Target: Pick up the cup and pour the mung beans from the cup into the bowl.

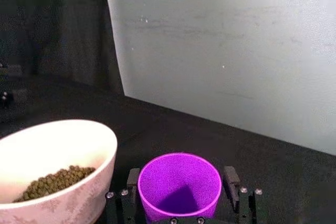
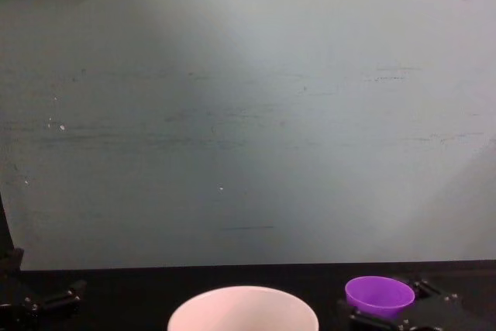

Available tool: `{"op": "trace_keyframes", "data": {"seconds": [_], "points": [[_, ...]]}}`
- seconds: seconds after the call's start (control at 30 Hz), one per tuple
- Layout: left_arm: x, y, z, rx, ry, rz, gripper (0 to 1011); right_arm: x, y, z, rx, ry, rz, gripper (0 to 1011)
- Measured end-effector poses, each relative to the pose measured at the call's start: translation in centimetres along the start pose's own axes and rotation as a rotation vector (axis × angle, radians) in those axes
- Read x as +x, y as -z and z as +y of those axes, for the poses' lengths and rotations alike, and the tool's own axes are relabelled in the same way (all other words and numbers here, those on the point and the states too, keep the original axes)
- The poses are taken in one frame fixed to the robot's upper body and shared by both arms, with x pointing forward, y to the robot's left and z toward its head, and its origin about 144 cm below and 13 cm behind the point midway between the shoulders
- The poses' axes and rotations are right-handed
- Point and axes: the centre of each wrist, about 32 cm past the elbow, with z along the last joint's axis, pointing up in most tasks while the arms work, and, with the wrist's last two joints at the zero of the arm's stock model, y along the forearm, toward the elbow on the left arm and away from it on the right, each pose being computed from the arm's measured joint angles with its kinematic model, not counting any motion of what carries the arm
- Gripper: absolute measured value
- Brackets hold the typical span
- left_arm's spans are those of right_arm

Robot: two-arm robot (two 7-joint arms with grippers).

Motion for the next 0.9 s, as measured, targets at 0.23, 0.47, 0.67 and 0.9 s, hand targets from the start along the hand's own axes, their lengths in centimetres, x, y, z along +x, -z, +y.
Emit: {"op": "trace_keyframes", "data": {"seconds": [0.23,0.47,0.67,0.9], "points": [[0.0,0.0,0.0,0.0,0.0,0.0,1000,-0.3,-1.3,-0.7,0.039,0.002,-0.01,1003],[0.0,0.0,0.0,0.0,0.0,0.0,1000,-0.7,-2.6,-1.2,0.087,0.006,-0.022,1003],[0.0,0.0,0.0,0.0,0.0,0.0,1000,-0.6,-3.3,-1.6,0.114,0.065,-0.026,1003],[0.0,0.0,0.0,0.0,0.0,0.0,1000,-0.4,-3.9,-2.5,0.131,0.315,-0.064,1003]]}}
